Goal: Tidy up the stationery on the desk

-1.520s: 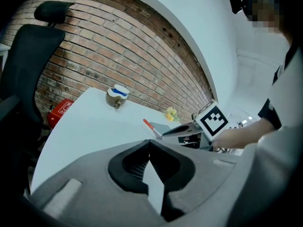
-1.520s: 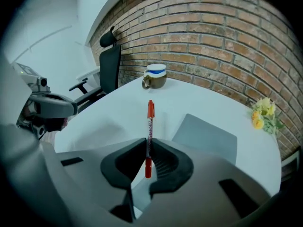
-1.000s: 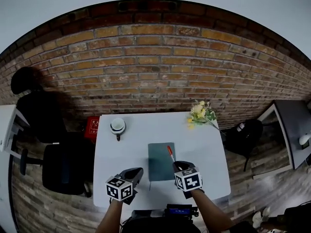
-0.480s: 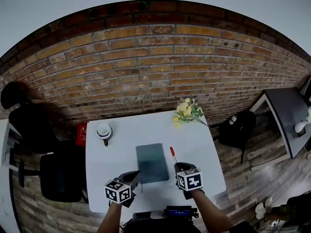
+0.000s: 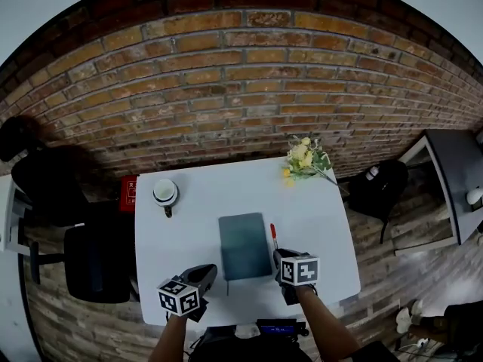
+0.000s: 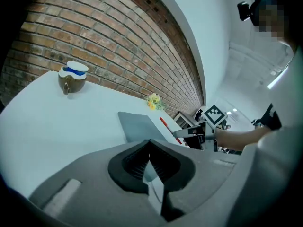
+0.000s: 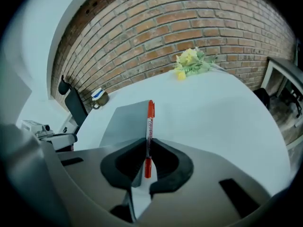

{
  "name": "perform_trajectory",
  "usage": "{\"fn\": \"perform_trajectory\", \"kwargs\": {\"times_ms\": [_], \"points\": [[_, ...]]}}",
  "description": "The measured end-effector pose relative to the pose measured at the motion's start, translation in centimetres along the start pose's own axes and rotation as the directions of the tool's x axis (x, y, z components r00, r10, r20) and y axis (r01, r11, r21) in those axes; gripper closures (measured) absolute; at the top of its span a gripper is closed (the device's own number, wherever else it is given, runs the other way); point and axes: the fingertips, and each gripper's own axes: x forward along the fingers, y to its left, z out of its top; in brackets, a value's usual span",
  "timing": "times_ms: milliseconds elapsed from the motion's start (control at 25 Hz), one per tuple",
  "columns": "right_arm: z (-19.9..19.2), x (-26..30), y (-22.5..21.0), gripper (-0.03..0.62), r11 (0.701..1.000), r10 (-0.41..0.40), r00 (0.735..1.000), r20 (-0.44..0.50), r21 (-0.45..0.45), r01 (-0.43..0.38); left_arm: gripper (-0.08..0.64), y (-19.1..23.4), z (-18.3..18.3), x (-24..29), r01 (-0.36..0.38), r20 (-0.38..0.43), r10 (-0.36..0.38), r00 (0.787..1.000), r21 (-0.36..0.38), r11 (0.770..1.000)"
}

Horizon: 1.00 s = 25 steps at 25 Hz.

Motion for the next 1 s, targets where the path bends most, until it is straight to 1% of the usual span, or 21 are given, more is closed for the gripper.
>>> {"fn": "perform_trajectory", "kwargs": {"times_ms": [120, 280, 720, 880, 1000], "points": [[-0.9, 1.2, -0.1, 0.543, 0.999, 0.015, 0.999, -0.034, 0.046, -0.013, 0.548, 0.7, -0.6, -0.1, -0.007, -0.015, 0.007, 1.0, -0.012, 1.0], [-1.8, 2.1, -0.1, 0.543, 0.997, 0.027, 0.998, -0.064, 0.074, -0.022, 0.548, 1.4, -1.1, -0.1, -0.012, -0.028, 0.012, 1.0, -0.023, 1.0], [-2.0, 2.8, 0.4, 0.538, 0.994, 0.07, 0.993, -0.092, 0.089, -0.062, 0.548, 1.8, -1.2, 0.2, -0.015, -0.037, 0.014, 0.999, -0.029, 0.999], [-2.2, 2.6, 0.4, 0.515, 0.992, 0.088, 0.991, -0.096, 0.095, -0.079, 0.548, 1.5, -1.1, 0.2, -0.015, -0.034, 0.014, 0.999, -0.029, 0.999], [-2.2, 2.4, 0.3, 0.512, 0.992, 0.095, 0.991, -0.096, 0.096, -0.086, 0.548, 1.3, -1.1, 0.2, -0.017, -0.032, 0.017, 0.999, -0.029, 0.999]]}}
